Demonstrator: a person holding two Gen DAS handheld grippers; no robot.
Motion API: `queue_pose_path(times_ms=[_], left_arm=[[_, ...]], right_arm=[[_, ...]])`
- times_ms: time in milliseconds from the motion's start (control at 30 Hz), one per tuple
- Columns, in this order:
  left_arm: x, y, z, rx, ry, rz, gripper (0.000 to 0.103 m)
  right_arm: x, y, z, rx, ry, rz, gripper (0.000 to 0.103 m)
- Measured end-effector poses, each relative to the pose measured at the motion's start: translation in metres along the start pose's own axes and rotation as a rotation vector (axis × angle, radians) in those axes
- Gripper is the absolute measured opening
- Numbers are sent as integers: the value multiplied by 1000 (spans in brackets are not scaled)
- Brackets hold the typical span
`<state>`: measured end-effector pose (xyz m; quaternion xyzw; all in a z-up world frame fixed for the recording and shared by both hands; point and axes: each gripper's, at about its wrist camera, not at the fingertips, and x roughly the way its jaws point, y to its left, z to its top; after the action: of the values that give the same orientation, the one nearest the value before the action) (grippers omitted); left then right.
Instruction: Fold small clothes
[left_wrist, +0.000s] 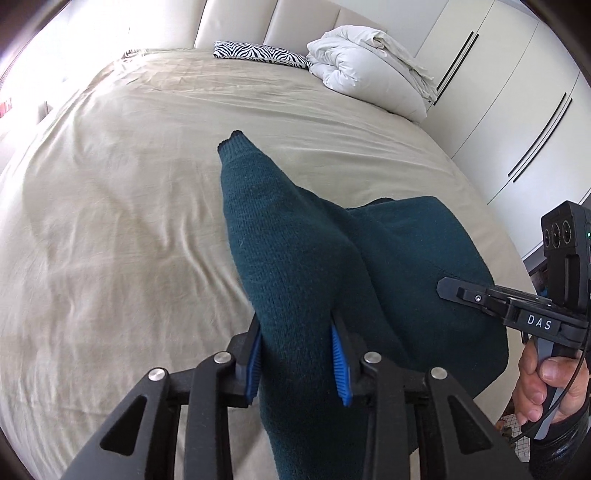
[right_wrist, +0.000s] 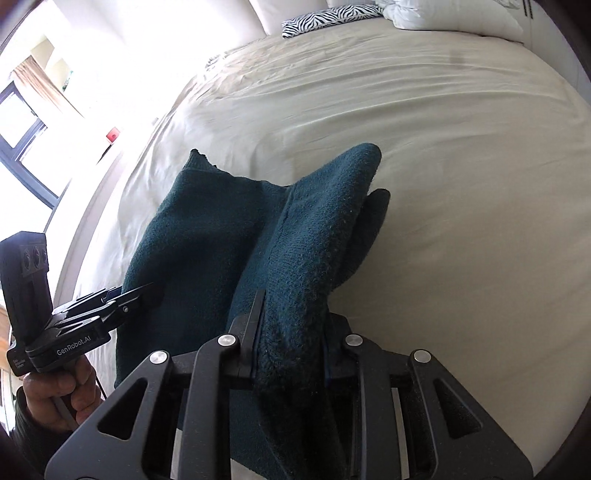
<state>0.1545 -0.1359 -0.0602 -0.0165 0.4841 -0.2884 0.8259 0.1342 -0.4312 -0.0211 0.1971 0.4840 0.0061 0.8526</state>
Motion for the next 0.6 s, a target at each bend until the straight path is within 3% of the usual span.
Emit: queue_pose_path(times_ms=[267, 467, 567, 600], left_arm=[[-71, 44, -78, -52, -45, 27, 35], [-57, 77, -131, -119, 14, 54, 36], [-50, 91, -146, -172, -9, 35, 39], [-51, 91, -147, -165, -15, 35, 40]], right_arm=[[-4, 102, -80, -49, 26, 101, 21], [11, 112, -147, -4, 60, 132, 21], [36, 92, -175, 84, 92, 114, 24], [45, 76, -180, 137, 97, 157, 27]])
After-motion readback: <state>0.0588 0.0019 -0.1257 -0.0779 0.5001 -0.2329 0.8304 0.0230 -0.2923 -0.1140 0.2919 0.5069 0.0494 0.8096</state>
